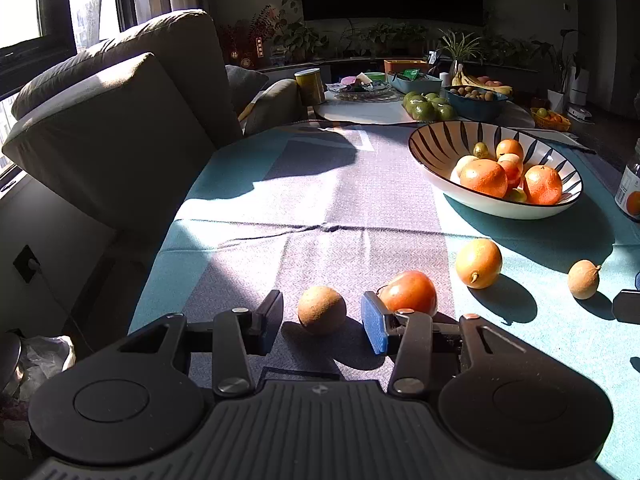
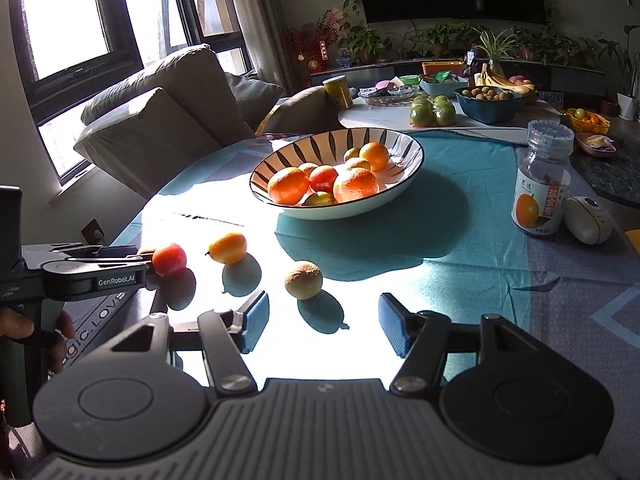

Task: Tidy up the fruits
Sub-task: 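Grasp the brown kiwi with the left tool while the right tool grasps a small brown pear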

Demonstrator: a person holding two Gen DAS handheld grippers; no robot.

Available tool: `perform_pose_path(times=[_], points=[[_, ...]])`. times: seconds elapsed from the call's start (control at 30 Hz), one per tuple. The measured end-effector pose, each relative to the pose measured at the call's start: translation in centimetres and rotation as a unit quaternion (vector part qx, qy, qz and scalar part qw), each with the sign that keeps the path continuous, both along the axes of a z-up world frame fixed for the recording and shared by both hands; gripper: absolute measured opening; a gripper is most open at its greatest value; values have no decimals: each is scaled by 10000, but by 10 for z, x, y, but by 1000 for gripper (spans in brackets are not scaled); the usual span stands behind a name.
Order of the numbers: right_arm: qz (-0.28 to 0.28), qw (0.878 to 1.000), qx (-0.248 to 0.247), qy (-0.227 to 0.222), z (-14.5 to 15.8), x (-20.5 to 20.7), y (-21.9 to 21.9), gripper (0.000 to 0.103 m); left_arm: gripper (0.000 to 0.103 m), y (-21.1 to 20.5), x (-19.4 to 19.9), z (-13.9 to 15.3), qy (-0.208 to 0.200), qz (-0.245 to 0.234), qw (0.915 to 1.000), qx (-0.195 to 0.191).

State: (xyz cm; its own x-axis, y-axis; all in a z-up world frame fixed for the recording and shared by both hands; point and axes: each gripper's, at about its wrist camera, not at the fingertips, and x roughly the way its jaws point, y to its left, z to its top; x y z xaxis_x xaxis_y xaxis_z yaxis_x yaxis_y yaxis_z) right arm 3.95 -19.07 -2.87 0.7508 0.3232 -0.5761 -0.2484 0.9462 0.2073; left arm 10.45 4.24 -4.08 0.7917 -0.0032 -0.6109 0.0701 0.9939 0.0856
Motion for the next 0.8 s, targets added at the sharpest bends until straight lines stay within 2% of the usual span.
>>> perform_pose_path(times=[0.13, 0.4, 0.57, 0.8], points=[[43, 9999, -98, 1, -2, 5, 7, 85, 39, 4, 1, -1, 19, -17, 9998, -202], [122, 9996, -265, -5, -5, 17, 20, 85, 25, 8, 2, -3, -69, -21, 9995, -322], [82, 9993, -372, 57, -10, 24, 25, 85, 24, 10, 1, -5, -154, -33, 9992, -361], [87, 9983, -563, -88, -11, 24, 29, 84, 24, 12, -3, -4, -166, -28, 9990, -414]])
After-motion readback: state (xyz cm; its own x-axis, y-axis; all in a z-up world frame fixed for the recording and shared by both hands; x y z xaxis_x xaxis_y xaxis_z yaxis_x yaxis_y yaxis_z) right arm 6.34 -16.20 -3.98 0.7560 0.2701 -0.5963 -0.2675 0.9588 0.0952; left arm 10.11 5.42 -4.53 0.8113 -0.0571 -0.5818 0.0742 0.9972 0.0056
